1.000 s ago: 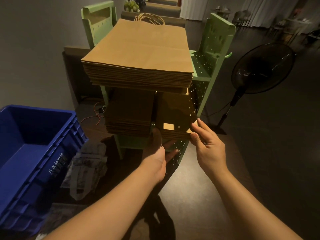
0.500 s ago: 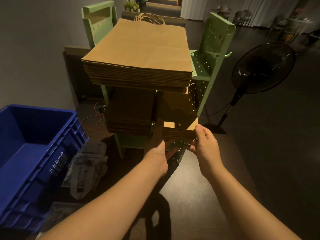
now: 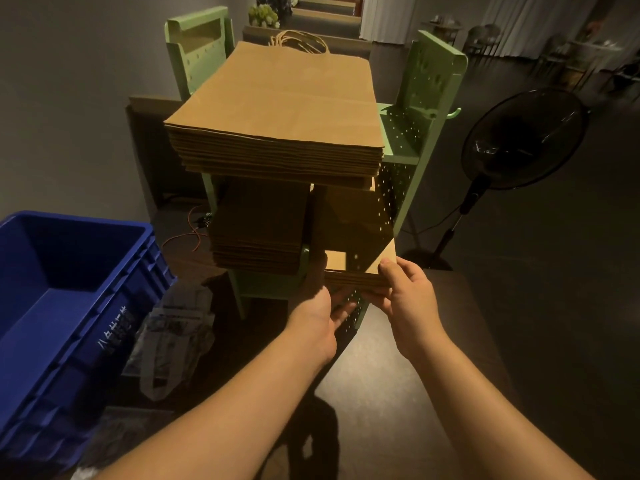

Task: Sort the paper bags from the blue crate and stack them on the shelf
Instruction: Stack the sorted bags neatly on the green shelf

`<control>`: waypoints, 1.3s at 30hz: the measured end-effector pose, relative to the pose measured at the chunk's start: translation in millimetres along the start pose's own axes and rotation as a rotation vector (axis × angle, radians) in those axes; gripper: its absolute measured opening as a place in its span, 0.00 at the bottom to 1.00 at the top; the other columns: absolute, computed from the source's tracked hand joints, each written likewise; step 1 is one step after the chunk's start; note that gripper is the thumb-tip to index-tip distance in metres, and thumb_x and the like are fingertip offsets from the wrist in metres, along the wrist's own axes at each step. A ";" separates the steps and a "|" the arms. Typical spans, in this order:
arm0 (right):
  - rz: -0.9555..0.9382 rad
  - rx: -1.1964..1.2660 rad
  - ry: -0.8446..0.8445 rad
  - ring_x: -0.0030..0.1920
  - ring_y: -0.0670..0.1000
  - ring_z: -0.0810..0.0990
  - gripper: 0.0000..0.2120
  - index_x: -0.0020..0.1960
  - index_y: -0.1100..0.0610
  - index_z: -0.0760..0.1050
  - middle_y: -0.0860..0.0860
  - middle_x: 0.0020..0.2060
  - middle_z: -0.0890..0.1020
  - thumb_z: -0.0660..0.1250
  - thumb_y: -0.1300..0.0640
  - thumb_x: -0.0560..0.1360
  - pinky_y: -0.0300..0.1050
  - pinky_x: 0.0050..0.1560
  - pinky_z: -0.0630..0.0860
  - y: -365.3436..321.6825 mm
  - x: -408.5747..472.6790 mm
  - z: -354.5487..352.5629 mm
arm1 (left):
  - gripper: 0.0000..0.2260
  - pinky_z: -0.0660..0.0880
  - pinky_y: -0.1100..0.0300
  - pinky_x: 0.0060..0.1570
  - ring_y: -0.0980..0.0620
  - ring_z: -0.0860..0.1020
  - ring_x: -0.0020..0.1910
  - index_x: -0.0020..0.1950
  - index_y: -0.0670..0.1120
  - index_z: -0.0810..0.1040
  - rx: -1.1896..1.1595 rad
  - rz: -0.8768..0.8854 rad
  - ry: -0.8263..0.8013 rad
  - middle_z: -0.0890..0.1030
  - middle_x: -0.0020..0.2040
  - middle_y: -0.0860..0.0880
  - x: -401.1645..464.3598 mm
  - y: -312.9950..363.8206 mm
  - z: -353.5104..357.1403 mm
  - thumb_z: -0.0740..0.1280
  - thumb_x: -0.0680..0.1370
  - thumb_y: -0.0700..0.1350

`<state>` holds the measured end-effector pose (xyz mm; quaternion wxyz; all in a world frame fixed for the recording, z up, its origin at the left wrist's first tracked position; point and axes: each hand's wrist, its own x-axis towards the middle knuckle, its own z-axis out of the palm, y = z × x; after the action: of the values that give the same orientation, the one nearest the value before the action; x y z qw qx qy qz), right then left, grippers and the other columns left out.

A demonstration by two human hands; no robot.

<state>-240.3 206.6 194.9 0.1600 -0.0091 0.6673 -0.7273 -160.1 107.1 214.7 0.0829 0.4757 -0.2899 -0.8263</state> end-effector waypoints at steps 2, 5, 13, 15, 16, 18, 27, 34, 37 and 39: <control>0.020 -0.006 -0.002 0.53 0.53 0.85 0.13 0.64 0.54 0.76 0.54 0.54 0.84 0.66 0.52 0.81 0.46 0.46 0.84 0.4 0.4 -0.8 | 0.07 0.78 0.56 0.45 0.46 0.81 0.45 0.59 0.44 0.72 0.004 -0.005 -0.002 0.81 0.56 0.40 -5.0 0.1 0.7 0.57 0.87 0.46; 0.055 0.008 -0.010 0.54 0.53 0.85 0.15 0.63 0.53 0.77 0.54 0.54 0.85 0.64 0.46 0.82 0.47 0.44 0.83 0.2 -0.1 -2.5 | 0.09 0.77 0.54 0.48 0.43 0.82 0.55 0.64 0.45 0.74 -0.004 0.008 -0.026 0.80 0.64 0.40 -1.5 -0.4 -1.7 0.59 0.87 0.47; 0.237 0.186 0.027 0.56 0.56 0.85 0.29 0.64 0.52 0.78 0.53 0.53 0.87 0.50 0.34 0.82 0.57 0.54 0.80 12.4 -7.3 -3.0 | 0.21 0.73 0.40 0.69 0.45 0.84 0.55 0.59 0.51 0.81 0.079 0.096 -0.166 0.87 0.54 0.47 8.9 -10.5 -21.3 0.73 0.73 0.62; 0.255 0.181 0.030 0.56 0.57 0.85 0.30 0.63 0.53 0.79 0.54 0.54 0.87 0.48 0.34 0.82 0.59 0.58 0.79 18.1 -9.2 -3.0 | 0.26 0.78 0.43 0.63 0.46 0.84 0.56 0.60 0.52 0.82 0.109 0.131 -0.207 0.88 0.51 0.49 9.1 -12.3 -28.0 0.75 0.66 0.62; 0.262 0.172 0.031 0.56 0.58 0.85 0.30 0.63 0.53 0.79 0.54 0.53 0.87 0.48 0.34 0.83 0.60 0.59 0.79 21.2 -10.2 -3.2 | 0.27 0.80 0.45 0.60 0.46 0.85 0.57 0.61 0.52 0.82 0.123 0.135 -0.229 0.88 0.51 0.49 8.9 -13.0 -31.7 0.75 0.65 0.62; 0.281 0.144 0.027 0.57 0.59 0.85 0.31 0.62 0.54 0.79 0.56 0.53 0.87 0.48 0.34 0.83 0.61 0.62 0.78 28.4 -13.0 -3.5 | 0.30 0.81 0.50 0.53 0.46 0.85 0.57 0.62 0.51 0.82 0.162 0.122 -0.243 0.88 0.54 0.48 12.2 -16.2 -42.2 0.77 0.64 0.62; 0.463 -0.160 -0.058 0.56 0.63 0.83 0.13 0.59 0.55 0.79 0.61 0.55 0.84 0.57 0.54 0.83 0.55 0.52 0.80 83.1 -27.3 9.5 | 0.11 0.82 0.55 0.42 0.44 0.86 0.50 0.63 0.49 0.80 0.441 0.046 -0.100 0.86 0.54 0.45 56.1 -29.3 -114.4 0.68 0.82 0.50; 0.587 -0.316 -0.241 0.53 0.62 0.84 0.12 0.60 0.59 0.78 0.60 0.52 0.84 0.61 0.55 0.83 0.59 0.57 0.80 132.8 -32.6 29.9 | 0.06 0.76 0.56 0.45 0.47 0.81 0.42 0.55 0.50 0.80 0.464 0.004 0.035 0.85 0.47 0.47 78.5 -13.5 -192.8 0.63 0.85 0.48; 0.582 -0.334 -0.326 0.55 0.64 0.83 0.12 0.62 0.60 0.76 0.61 0.53 0.82 0.61 0.54 0.84 0.58 0.56 0.80 146.6 -36.6 42.1 | 0.07 0.72 0.57 0.42 0.48 0.79 0.40 0.51 0.51 0.78 0.493 0.017 0.101 0.83 0.44 0.48 84.0 3.7 -217.2 0.62 0.85 0.47; 0.576 -0.361 -0.376 0.56 0.64 0.82 0.11 0.61 0.59 0.75 0.63 0.56 0.81 0.60 0.54 0.85 0.57 0.57 0.80 155.0 -40.2 52.9 | 0.08 0.73 0.56 0.42 0.45 0.78 0.40 0.48 0.49 0.78 0.524 0.043 0.153 0.81 0.44 0.47 90.0 13.7 -239.5 0.62 0.86 0.45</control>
<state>-155.9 156.2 57.8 0.4729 0.0174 0.7190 -0.5090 -10.3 -37.2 65.1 -0.0040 0.5358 -0.4965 -0.6829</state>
